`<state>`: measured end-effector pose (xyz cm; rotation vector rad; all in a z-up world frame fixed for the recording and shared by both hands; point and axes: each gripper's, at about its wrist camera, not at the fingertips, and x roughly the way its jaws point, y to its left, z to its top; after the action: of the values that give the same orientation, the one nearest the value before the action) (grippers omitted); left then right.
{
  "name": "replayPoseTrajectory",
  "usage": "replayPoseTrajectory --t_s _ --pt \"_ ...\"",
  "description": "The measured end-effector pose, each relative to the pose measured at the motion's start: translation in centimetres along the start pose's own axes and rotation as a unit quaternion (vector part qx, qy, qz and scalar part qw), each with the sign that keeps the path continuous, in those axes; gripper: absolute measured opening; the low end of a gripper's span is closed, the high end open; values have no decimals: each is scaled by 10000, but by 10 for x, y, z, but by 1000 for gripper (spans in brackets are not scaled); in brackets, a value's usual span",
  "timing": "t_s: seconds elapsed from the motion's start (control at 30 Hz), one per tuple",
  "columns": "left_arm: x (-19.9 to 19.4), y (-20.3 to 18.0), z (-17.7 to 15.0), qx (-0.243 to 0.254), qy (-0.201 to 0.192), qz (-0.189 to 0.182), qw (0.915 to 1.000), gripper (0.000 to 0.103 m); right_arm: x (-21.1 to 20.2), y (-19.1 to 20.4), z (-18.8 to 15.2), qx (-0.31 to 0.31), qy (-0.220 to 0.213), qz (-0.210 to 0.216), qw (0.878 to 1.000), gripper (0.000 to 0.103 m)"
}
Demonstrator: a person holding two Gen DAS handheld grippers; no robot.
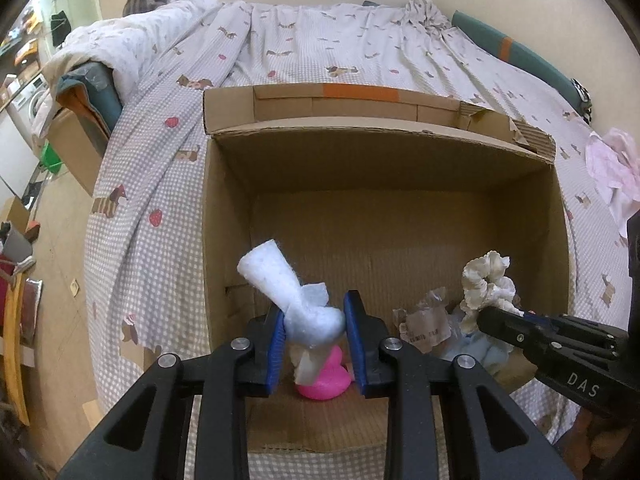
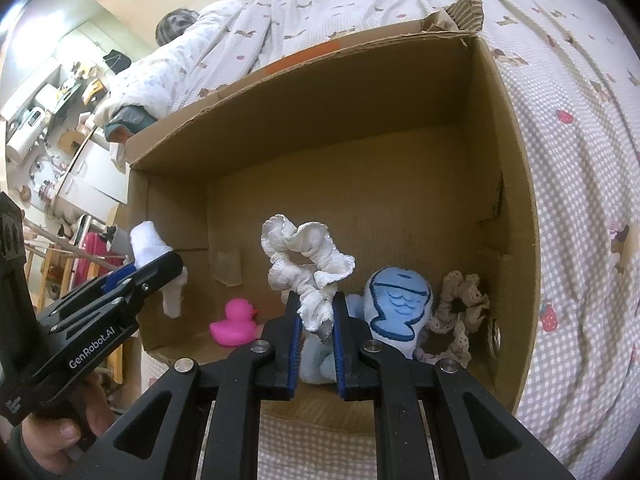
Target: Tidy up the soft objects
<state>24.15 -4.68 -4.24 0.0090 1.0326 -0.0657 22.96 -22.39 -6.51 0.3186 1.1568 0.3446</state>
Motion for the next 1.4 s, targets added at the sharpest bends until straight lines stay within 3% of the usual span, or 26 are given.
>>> replayPoseTrajectory --t_s 0.17,0.27,0.4,0.57,0.63,0.7,0.73,0.83,0.9,0.97,1.1,1.17,1.2,1.4 --pt "-3 -1 0 22 -50 26 10000 32 -1 -1 0 1 -48 -3 10000 14" --pt "-6 -1 0 20 -94 95 9999 47 -2 -1 0 10 -63 -30 10000 15" --pt "-13 -3 2 127 -296 355 9989 49 -5 -3 0 73 -133 -66 9999 20" --pt "-23 5 0 -16 -404 357 9985 49 -18 -5 -1 70 -332 -46 9994 22" --pt "-28 8 -2 -88 -444 330 9984 49 -25 -4 -1 39 -425 -71 9991 31" --pt "-36 10 -3 -145 -549 313 9979 49 -33 -5 -3 36 -550 -38 9985 51" --pt "-42 11 -4 -155 -644 358 9972 49 -37 -5 -4 54 -623 -27 9980 69" --pt "-55 11 -7 -157 -820 359 9959 50 -52 -5 -8 95 -888 0 9960 71" --pt "-63 13 -9 -196 -881 276 9955 70 -61 -4 -10 57 -994 3 9950 76" --pt "-70 15 -11 -234 -973 308 9945 79 -73 -2 -14 18 -1157 -8 9933 84" --pt "-86 22 -19 -317 -1085 296 9931 92 -96 6 -22 -203 -1484 -91 9887 86" --pt "-92 26 -24 -350 -1136 324 9924 98 -106 10 -27 -312 -1642 -181 9858 100" --pt "-97 28 -27 -365 -1176 331 9918 101 -110 12 -29 -351 -1715 -215 9843 102" --pt "-117 31 -43 -358 -1349 306 9897 102 -126 17 -46 -449 -1848 -306 9813 103"
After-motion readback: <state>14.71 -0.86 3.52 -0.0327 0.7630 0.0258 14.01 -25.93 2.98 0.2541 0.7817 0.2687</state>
